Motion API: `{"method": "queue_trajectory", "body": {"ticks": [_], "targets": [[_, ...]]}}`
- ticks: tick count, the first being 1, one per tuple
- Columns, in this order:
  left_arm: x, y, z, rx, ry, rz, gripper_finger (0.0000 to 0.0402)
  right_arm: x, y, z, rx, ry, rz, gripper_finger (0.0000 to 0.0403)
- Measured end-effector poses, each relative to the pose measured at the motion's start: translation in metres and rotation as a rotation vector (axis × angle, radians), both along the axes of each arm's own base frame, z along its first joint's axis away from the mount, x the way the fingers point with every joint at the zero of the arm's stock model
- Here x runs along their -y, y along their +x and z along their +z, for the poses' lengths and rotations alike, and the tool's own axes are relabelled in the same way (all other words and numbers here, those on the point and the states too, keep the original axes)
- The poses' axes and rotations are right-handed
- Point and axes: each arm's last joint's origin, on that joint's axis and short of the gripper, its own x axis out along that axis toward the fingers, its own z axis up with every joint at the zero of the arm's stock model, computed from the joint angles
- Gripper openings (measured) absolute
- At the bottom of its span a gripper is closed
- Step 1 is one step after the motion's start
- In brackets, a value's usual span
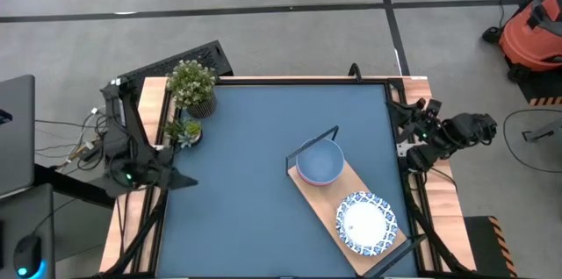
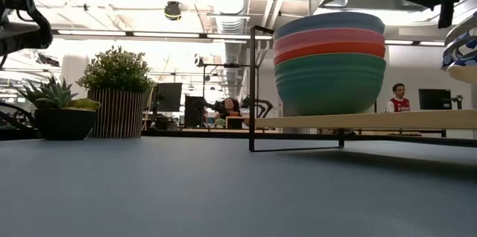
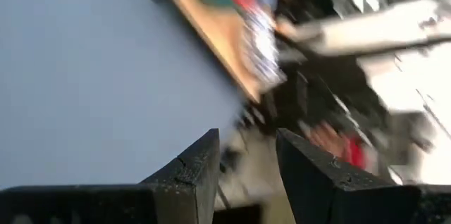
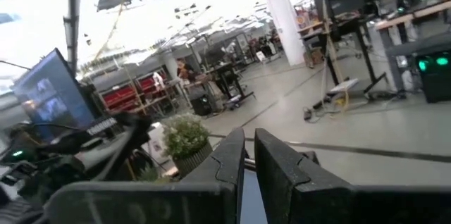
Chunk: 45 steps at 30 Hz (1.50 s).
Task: Place and stack bowls onto a shelf
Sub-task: Return to Home Position
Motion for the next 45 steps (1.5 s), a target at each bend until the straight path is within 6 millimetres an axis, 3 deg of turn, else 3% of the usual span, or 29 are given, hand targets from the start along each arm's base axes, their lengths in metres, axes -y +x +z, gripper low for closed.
{"method": "queue_trajectory", "body": {"ticks": [8, 10, 13, 17, 22, 26, 33, 38, 45], "targets": [[0.022, 0.009, 0.044, 0.35, -0.229, -0.438, 0.0125, -0.002, 0.001, 0.002, 0.022, -0.027, 0.071, 0.0063], [0.022, 0.013, 0.05, 0.558, -0.092, -0.502, 0.0125, -0.003, 0.001, 0.002, 0.022, -0.051, 0.115, 0.0063], [0.01, 0.014, 0.054, 0.932, 0.223, -0.408, 0.0125, -0.005, 0.002, 0.002, 0.018, -0.09, 0.18, 0.0063], [-0.003, 0.019, 0.027, 1.087, 0.408, -0.371, 0.0126, -0.005, 0.002, 0.005, 0.062, -0.073, 0.211, 0.0063], [-0.023, 0.02, -0.011, 1.141, 0.343, -0.386, 0.0126, -0.004, 0.0, 0.01, 0.115, -0.065, 0.203, 0.0063], [-0.032, 0.018, -0.006, 1.276, 0.418, -0.461, 0.0126, -0.003, -0.003, 0.016, 0.154, -0.068, 0.193, 0.0063], [-0.052, -0.014, 0.012, 1.641, 0.525, -0.483, 0.0125, 0.005, -0.02, 0.04, 0.199, -0.061, 0.175, 0.0063], [-0.059, -0.026, 0.007, 1.675, 0.617, -0.458, 0.0125, 0.01, -0.03, 0.046, 0.024, -0.134, 0.169, 0.0063], [-0.059, 0.004, -0.01, 1.317, 0.727, -0.395, 0.0125, 0.004, -0.016, 0.016, -0.155, -0.12, 0.218, 0.0063]]}}
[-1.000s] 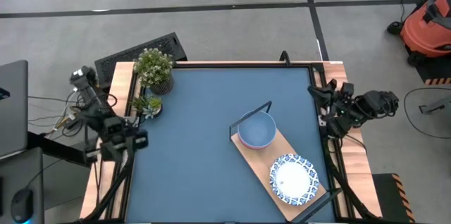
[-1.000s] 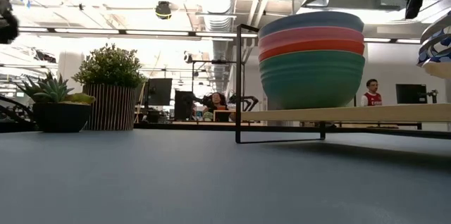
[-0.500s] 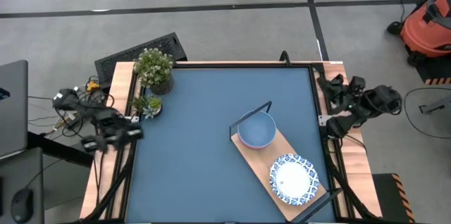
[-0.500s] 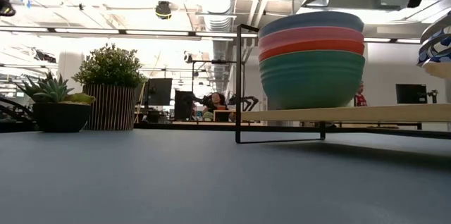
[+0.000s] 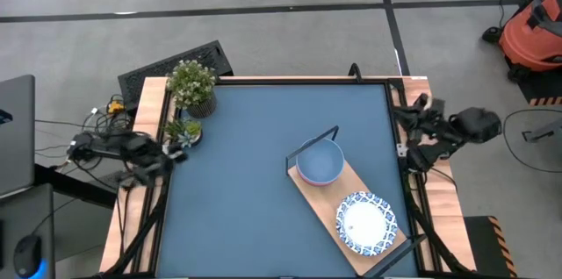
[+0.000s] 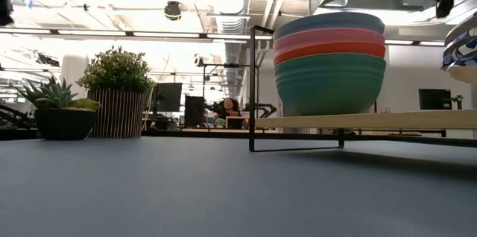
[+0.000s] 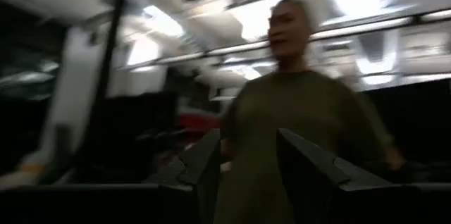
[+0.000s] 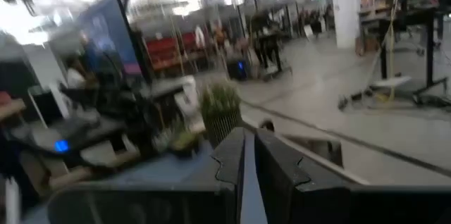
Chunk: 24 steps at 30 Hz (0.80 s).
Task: Place and stack bowls onto a shelf
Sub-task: Return to Home Position
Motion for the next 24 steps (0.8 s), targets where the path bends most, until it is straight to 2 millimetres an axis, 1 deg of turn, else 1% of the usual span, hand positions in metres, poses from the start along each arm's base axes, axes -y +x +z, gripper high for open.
{"method": "queue_trajectory", "body": {"ticks": [3, 8, 11, 16, 23, 24], "targets": [[-0.002, 0.012, -0.01, -0.113, 0.008, 0.154, 0.0125, -0.004, 0.009, -0.014, -0.027, 0.017, -0.004, 0.0063], [-0.007, 0.021, -0.019, -0.144, 0.051, 0.431, 0.0125, -0.01, 0.023, -0.04, -0.073, 0.04, -0.003, 0.0063], [-0.009, 0.024, -0.022, -0.17, 0.051, 0.547, 0.0125, -0.014, 0.03, -0.055, -0.081, 0.061, -0.001, 0.0063], [-0.011, 0.028, -0.028, -0.259, 0.037, 0.623, 0.0125, -0.02, 0.043, -0.078, -0.068, 0.063, 0.012, 0.0063], [-0.011, 0.029, -0.031, -0.294, 0.038, 0.614, 0.0125, -0.027, 0.058, -0.116, -0.004, 0.067, 0.019, 0.0063], [-0.011, 0.029, -0.032, -0.305, 0.042, 0.614, 0.0125, -0.027, 0.058, -0.119, -0.006, 0.068, 0.017, 0.0063]]}}
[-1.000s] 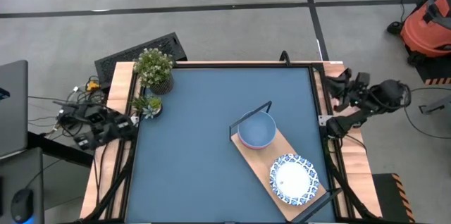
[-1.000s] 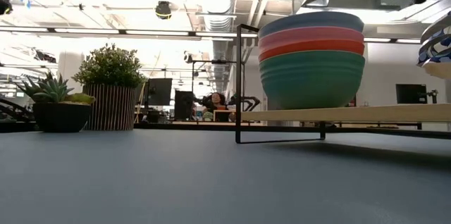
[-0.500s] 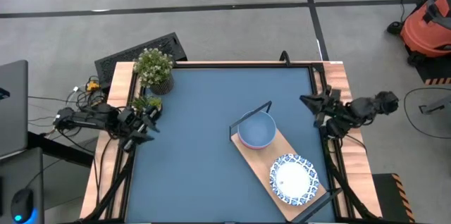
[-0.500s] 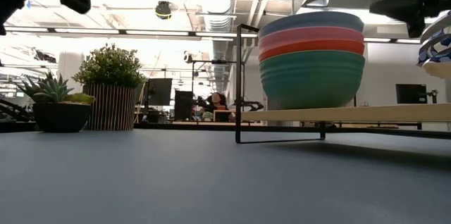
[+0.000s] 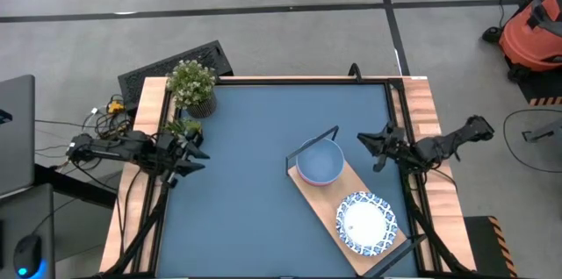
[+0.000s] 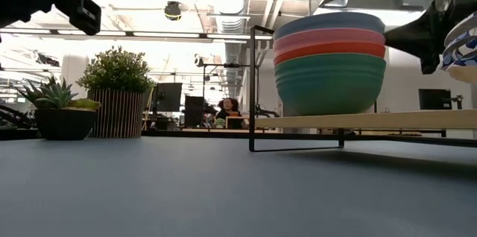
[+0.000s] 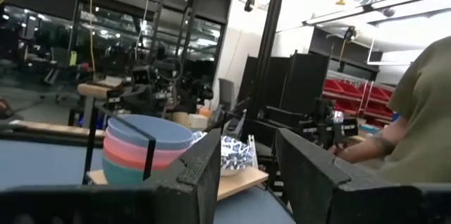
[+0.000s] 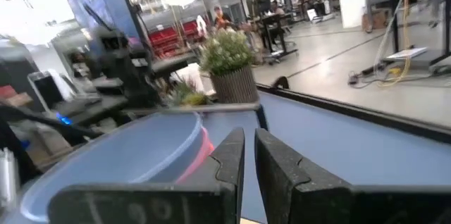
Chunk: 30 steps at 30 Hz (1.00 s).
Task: Place and stack bowls onto a shelf
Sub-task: Return to Home Position
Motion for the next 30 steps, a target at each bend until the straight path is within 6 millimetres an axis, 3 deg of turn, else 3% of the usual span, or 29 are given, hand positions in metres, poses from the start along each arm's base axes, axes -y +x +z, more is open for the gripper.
{"method": "queue_trajectory", "body": {"ticks": [24, 30], "targets": [[-0.003, 0.005, -0.016, -0.164, 0.049, 0.149, 0.0125, 0.002, -0.001, 0.001, -0.01, -0.029, -0.064, 0.0063], [-0.002, 0.005, -0.017, -0.163, 0.087, 0.112, 0.0125, 0.002, -0.001, 0.0, -0.03, -0.061, -0.073, 0.0063]]}}
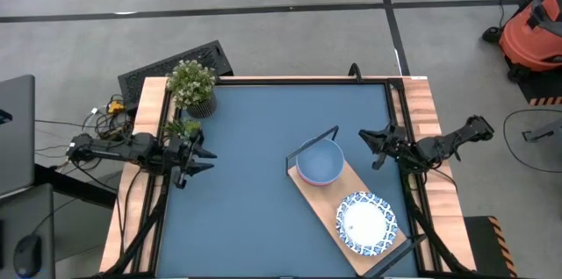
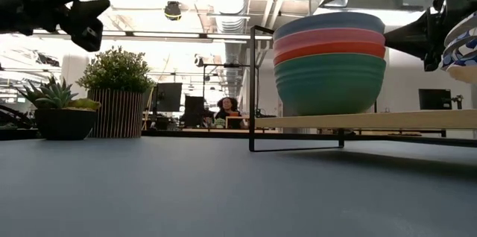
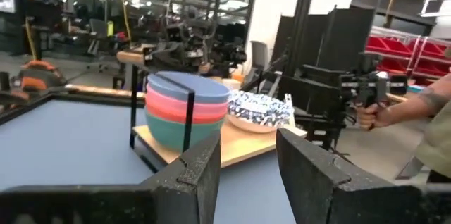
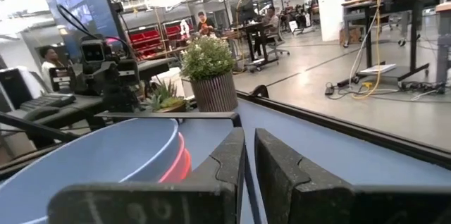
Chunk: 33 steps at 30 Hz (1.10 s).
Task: Place and stack bowls onto a shelf
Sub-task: Return to Home Position
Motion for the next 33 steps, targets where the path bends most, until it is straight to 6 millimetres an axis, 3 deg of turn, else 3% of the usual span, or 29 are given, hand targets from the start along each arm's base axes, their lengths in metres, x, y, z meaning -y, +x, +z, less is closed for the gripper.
{"method": "queue_trajectory", "body": {"ticks": [8, 33], "targets": [[-0.003, 0.001, -0.007, -0.077, -0.068, 0.102, 0.0125, 0.002, -0.001, -0.002, -0.026, -0.007, -0.07, 0.0063], [-0.003, 0.002, -0.014, -0.155, -0.06, 0.103, 0.0125, 0.001, 0.0, -0.004, -0.047, -0.017, -0.068, 0.0063]]}}
